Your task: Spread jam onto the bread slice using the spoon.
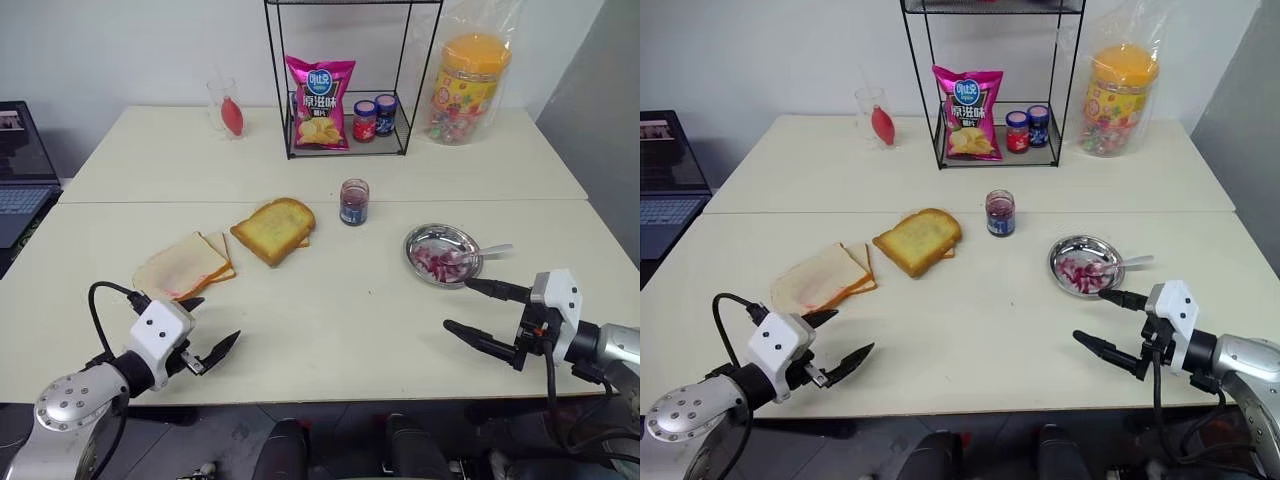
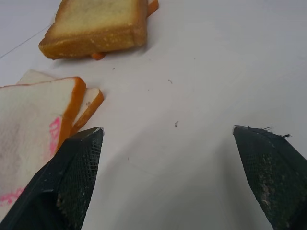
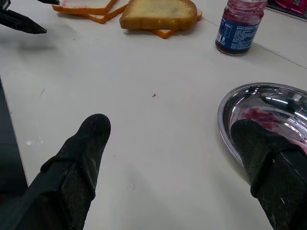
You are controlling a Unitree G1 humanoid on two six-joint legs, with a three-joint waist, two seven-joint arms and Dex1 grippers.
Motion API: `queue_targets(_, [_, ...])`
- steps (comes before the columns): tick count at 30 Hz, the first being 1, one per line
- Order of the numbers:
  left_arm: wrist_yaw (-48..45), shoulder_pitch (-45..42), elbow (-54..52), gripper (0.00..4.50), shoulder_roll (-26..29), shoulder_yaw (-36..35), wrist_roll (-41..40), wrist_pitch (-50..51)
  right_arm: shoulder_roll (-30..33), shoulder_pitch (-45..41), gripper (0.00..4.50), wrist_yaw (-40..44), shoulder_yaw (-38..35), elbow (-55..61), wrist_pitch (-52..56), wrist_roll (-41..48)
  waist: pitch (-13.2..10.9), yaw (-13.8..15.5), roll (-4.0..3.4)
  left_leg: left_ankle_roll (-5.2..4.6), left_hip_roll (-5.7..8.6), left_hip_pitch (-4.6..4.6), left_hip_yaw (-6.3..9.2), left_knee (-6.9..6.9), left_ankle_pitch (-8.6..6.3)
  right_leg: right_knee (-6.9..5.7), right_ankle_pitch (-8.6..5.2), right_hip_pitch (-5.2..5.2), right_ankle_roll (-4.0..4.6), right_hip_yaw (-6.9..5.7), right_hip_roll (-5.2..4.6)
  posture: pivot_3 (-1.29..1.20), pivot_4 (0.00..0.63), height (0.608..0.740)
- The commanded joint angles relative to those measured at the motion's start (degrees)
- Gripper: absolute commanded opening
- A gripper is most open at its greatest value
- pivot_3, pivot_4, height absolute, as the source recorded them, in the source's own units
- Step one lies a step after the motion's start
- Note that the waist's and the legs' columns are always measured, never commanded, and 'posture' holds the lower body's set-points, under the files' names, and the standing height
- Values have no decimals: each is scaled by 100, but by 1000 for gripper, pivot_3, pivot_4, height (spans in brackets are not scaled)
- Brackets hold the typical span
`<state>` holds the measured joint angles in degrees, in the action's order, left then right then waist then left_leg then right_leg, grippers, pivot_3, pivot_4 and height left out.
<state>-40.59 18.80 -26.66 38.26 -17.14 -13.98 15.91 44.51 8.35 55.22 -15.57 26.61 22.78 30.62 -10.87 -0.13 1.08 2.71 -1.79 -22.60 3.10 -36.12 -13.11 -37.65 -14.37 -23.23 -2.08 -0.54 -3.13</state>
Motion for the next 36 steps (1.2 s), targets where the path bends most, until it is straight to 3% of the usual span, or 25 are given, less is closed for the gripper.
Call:
queue_targets(1, [13,-31,-246,4500,-35,-44,-120,-60,-2,-47,4450,32,-40,51,-150,34,0,0,1,0,0,0,0,0,0,0,0,0,0,0,0,0,150,740])
queue_targets(10, [165,-57,-312,4500,42,15,130,9,-65,-15,4450,15,-29,-91,-280,-23,1,-1,2,0,0,0,0,0,0,0,0,0,0,0,0,0,150,740])
queue_targets(17, [-228,-92,-230,4500,89,68,-19,-449,-160,83,4450,-46,-20,-211,-412,-111,2,-1,3,0,0,1,-1,0,0,0,0,0,0,1,0,0,150,740])
queue_targets(29, [-5,-357,-166,4500,27,215,377,-978,-236,211,4450,-129,197,-27,-246,-54,3,0,4,0,0,2,-2,0,0,-1,0,0,-1,3,0,0,150,740])
queue_targets(33, [264,-446,-168,4500,-108,205,562,-1101,-303,186,4450,-289,359,14,-342,-226,4,0,5,0,0,1,-3,0,0,-1,1,0,-1,3,0,0,150,740])
queue_targets(36, [931,-694,-116,4500,-491,-230,430,-854,-331,71,4450,-300,481,90,-380,-262,4,0,6,0,0,2,-2,-1,0,-1,2,1,-3,4,0,0,150,740])
